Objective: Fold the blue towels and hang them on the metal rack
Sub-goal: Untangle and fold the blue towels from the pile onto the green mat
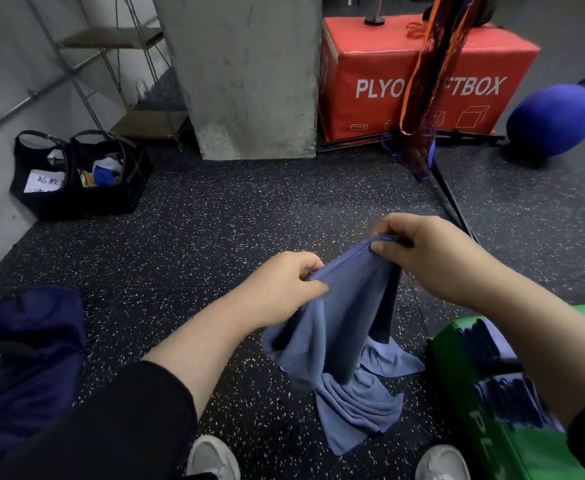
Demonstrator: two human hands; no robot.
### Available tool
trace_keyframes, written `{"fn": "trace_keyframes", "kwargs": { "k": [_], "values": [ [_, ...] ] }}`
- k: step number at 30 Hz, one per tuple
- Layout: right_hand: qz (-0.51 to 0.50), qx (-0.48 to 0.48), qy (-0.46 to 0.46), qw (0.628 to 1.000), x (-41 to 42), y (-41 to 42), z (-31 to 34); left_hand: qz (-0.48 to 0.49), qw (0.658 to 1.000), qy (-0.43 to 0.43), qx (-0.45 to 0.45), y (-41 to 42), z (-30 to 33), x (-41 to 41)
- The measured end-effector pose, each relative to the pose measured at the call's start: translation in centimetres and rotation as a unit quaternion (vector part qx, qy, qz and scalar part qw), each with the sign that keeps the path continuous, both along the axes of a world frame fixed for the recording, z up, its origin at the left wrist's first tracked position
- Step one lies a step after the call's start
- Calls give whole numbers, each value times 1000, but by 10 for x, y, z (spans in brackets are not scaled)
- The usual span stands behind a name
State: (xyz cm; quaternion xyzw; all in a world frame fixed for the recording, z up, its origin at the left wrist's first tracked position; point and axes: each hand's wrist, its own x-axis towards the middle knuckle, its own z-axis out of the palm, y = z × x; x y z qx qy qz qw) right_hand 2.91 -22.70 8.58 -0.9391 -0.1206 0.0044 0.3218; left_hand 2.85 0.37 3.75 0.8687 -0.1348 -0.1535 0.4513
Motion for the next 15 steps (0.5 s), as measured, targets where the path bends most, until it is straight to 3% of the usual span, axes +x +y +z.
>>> {"fn": "trace_keyframes", "kwargs": {
  "k": [6,15],
  "values": [
    [-31,-43,-12,999,-10,-14,2,52,997,11,57,25,-1,-11],
    [-76,-84,-33,993,-21,-39,1,179,934,-7,310,76,1,-18]
  ]
}}
